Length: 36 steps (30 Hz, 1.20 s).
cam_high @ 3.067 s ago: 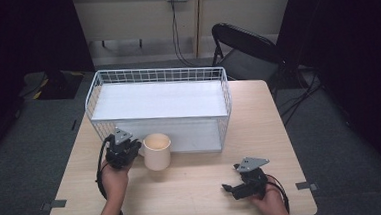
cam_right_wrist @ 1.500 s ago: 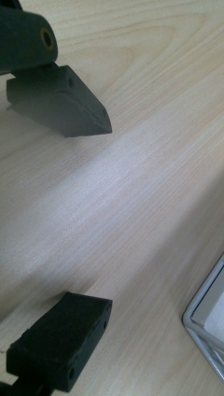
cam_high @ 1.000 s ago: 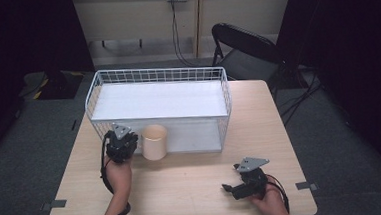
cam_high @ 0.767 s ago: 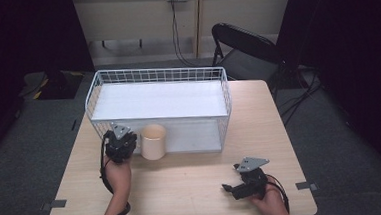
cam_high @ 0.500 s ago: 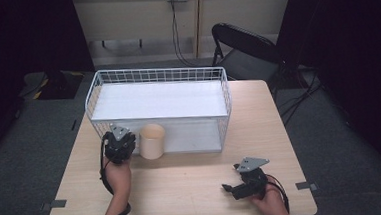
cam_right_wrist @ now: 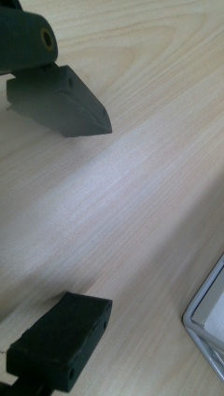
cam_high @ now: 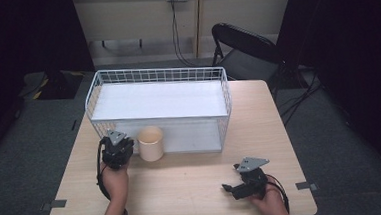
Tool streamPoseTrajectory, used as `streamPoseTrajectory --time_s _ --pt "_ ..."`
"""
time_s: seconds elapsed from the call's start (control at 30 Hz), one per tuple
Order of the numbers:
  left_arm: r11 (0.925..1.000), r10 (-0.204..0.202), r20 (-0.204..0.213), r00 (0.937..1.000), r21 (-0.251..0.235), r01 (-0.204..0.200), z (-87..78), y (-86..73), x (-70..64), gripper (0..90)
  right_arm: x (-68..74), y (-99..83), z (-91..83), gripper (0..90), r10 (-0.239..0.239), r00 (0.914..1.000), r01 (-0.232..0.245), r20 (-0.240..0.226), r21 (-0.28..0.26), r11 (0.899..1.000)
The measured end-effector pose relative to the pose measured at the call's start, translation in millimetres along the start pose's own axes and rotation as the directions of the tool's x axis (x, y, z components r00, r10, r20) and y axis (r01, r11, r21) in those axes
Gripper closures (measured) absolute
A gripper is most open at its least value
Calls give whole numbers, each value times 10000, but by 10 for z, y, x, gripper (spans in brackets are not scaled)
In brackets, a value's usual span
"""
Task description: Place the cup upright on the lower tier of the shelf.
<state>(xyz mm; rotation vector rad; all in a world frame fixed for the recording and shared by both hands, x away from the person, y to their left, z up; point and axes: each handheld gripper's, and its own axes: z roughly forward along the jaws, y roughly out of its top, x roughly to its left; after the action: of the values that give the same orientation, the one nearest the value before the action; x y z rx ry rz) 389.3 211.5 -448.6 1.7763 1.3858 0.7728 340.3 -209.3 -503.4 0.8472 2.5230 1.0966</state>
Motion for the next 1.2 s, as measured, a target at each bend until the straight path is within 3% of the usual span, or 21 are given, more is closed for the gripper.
streamPoseTrajectory --time_s 0.23,0.47,0.53,0.93,1.2 --pt "9998 31 81 10000 194 -32 -19 -17 -21 829 0 0 0 129 1 10000 -1 1 0 10000" --pt "9994 -343 48 9994 60 343 12 -12 -57 838 0 0 0 129 0 10000 0 2 -1 10000" --pt "9996 -211 28 9998 174 211 7 -1 -58 841 0 0 1 129 1 10000 -1 -3 -2 10000" --pt "9998 -177 -211 9996 -21 176 19 54 -70 849 0 0 0 129 2 10000 -2 -7 1 10000" --pt "9979 -478 -594 9971 -457 452 98 102 -62 848 0 0 0 129 2 10000 -2 -9 1 10000"
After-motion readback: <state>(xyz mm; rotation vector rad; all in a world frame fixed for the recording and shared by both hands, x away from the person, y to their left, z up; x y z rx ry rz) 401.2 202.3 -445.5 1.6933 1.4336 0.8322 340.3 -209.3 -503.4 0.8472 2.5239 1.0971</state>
